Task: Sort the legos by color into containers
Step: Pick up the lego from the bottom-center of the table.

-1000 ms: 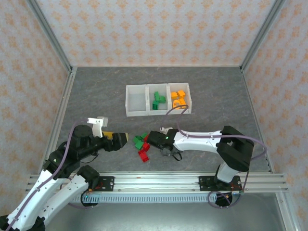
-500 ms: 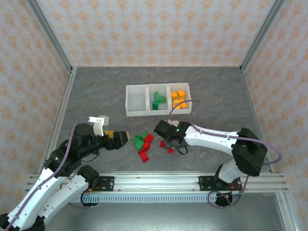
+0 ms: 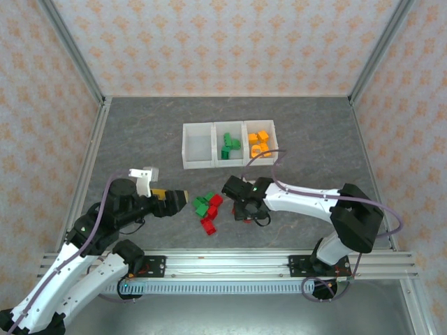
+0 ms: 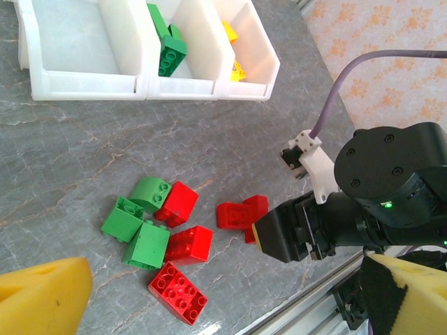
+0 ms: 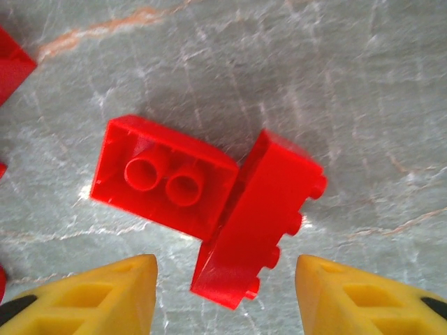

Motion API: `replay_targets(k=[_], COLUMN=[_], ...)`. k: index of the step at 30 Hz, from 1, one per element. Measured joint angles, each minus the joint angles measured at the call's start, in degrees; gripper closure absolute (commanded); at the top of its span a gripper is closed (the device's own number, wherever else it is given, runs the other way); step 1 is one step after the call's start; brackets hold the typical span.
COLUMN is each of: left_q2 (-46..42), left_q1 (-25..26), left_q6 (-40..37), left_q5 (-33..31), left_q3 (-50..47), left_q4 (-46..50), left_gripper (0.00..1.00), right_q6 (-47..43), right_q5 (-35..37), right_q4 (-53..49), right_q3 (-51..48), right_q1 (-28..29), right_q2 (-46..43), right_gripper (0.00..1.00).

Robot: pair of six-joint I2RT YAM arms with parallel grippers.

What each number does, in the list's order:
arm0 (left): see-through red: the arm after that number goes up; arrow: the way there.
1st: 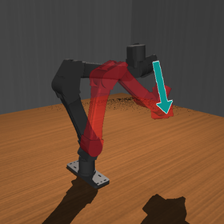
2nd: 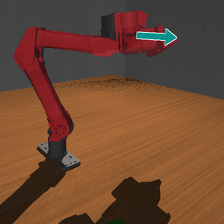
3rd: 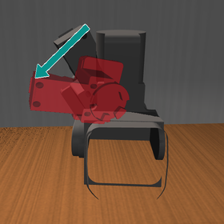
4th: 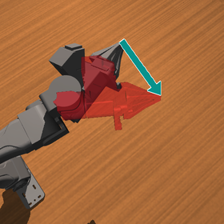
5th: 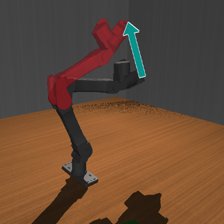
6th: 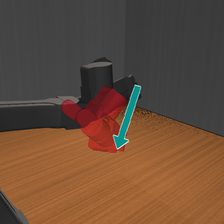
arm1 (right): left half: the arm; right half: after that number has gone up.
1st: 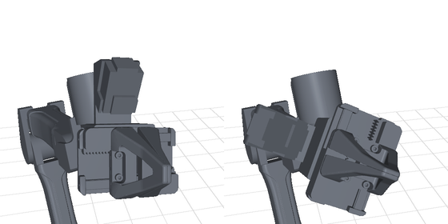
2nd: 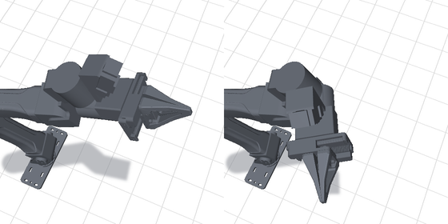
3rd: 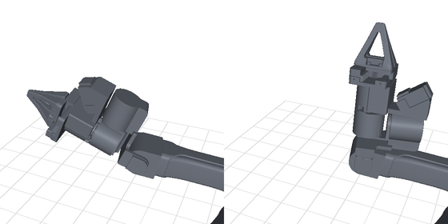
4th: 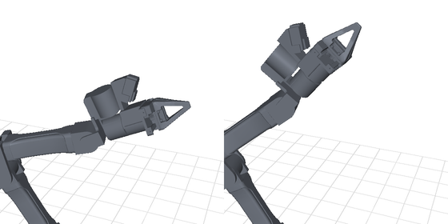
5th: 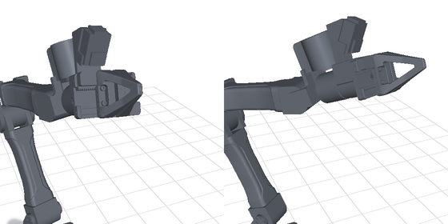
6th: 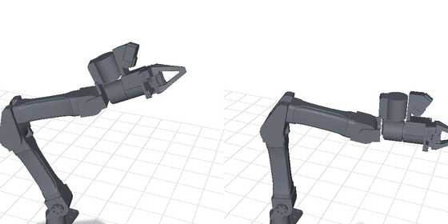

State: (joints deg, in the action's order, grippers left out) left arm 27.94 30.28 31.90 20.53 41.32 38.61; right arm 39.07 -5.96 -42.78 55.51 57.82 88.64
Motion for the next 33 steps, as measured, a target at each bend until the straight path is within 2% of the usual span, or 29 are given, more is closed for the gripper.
replay_targets(k=[7,15,22,33], left_q2=[-0.2,-0.2,-0.2,-0.6], left_q1=[0.0,0.0,0.0,0.0], left_q6=[-0.1,-0.4,-0.4,-0.4], left_q5=[0.0,0.0,-0.2,-0.2], left_q3=[-0.7,-0.7,-0.7,-0.7], left_q4=[-0.4,-0.4,-0.5,-0.5], left_gripper=[0.01,0.01,0.01,0.01], right_q6=[0.3,2.8,4.5,4.6], right_q5=[-1.1,1.6,3.7,5.7], right_q4=[0.0,-0.3,-0.2,-0.2], right_q3=[0.0,0.0,-0.5,-2.7], right_q1=[1.2,1.3,1.2,0.6], right_q2=[2.2,3.4,3.6,3.6], right_gripper=[0.53,0.52,0.58,0.62])
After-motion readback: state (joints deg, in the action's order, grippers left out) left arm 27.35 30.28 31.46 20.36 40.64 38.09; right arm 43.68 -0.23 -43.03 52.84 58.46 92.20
